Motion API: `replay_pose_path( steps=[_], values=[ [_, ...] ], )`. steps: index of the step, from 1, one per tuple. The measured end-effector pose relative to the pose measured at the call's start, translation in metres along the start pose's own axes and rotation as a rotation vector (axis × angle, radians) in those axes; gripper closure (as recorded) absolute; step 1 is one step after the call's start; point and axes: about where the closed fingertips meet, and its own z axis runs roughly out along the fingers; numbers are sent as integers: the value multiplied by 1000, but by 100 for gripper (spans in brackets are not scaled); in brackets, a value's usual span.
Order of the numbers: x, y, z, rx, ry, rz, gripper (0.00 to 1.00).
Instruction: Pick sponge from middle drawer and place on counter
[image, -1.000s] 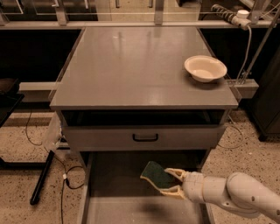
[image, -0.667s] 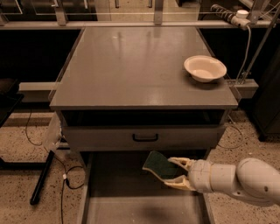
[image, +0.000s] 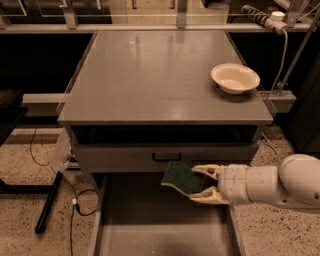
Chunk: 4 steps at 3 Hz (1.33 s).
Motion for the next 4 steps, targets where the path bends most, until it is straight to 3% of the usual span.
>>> replay_pose_path(
  steps=[1, 2, 4],
  values=[
    [0, 0, 0, 0, 0, 0, 100],
    [-28, -14, -15, 4, -6, -52, 100],
    [-134, -72, -57, -4, -48, -225, 100]
  ],
)
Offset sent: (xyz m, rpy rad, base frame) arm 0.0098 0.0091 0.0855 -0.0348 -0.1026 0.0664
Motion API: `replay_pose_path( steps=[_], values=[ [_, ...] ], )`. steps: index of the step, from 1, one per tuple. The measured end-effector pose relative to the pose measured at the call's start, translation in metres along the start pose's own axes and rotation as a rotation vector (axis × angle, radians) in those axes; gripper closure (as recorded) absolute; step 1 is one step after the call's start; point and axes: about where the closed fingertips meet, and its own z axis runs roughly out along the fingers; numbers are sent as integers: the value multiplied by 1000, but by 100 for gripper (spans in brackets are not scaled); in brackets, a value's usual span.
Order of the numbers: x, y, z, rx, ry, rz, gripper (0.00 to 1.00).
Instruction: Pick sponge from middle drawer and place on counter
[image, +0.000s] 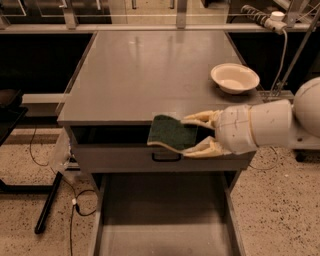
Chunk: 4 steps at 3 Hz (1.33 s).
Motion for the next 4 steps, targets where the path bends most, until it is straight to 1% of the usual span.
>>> replay_pose_path(
  steps=[1, 2, 3, 4],
  values=[
    [-24, -38, -8, -8, -37, -31, 100],
    [-32, -88, 7, 0, -68, -8, 100],
    [-24, -126, 31, 26, -65, 66, 100],
    [1, -154, 49, 112, -19, 209, 100]
  ],
)
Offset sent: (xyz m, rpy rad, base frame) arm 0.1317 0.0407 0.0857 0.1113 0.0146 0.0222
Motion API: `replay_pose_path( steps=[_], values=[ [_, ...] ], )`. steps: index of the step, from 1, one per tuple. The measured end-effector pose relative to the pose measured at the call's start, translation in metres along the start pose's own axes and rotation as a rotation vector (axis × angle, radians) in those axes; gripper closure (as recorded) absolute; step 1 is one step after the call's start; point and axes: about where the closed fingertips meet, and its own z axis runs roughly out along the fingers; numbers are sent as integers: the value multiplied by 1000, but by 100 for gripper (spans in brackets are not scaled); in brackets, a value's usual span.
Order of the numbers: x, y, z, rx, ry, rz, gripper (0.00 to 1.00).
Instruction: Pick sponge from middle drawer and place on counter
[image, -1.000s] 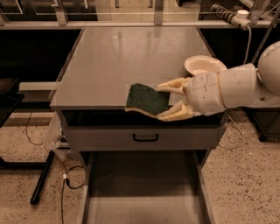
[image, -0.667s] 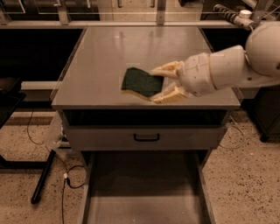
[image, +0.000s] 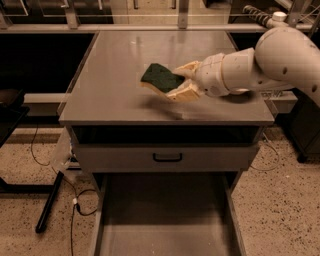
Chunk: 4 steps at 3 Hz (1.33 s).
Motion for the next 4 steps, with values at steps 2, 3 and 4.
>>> replay_pose_path(
  steps=[2, 3, 4],
  values=[
    [43, -34, 22, 160, 57, 191, 100],
    [43, -36, 22, 168, 54, 199, 82],
    [43, -36, 22, 168, 54, 199, 58]
  ],
)
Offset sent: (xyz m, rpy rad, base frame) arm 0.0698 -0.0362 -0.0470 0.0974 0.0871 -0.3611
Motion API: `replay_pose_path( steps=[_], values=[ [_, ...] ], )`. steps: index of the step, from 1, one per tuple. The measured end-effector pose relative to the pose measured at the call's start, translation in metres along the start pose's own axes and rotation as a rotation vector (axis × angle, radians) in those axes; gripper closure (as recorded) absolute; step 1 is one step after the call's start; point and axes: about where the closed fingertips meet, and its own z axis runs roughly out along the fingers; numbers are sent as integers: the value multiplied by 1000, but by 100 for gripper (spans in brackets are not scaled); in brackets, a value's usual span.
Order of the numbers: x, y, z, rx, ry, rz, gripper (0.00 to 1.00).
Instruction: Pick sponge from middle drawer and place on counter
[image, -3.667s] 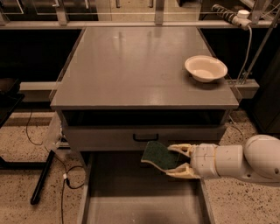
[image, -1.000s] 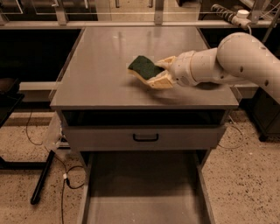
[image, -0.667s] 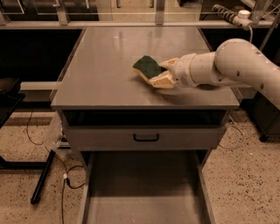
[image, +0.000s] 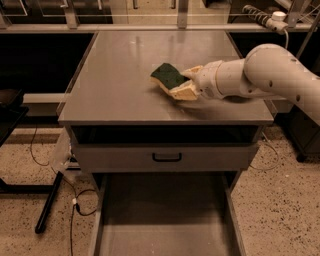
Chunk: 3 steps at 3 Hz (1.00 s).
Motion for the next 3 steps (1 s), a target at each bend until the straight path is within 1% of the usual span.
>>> replay_pose_path(
  steps=[2, 3],
  values=[
    [0, 0, 0, 0, 0, 0, 12],
    [0, 0, 0, 0, 0, 0, 0]
  ],
)
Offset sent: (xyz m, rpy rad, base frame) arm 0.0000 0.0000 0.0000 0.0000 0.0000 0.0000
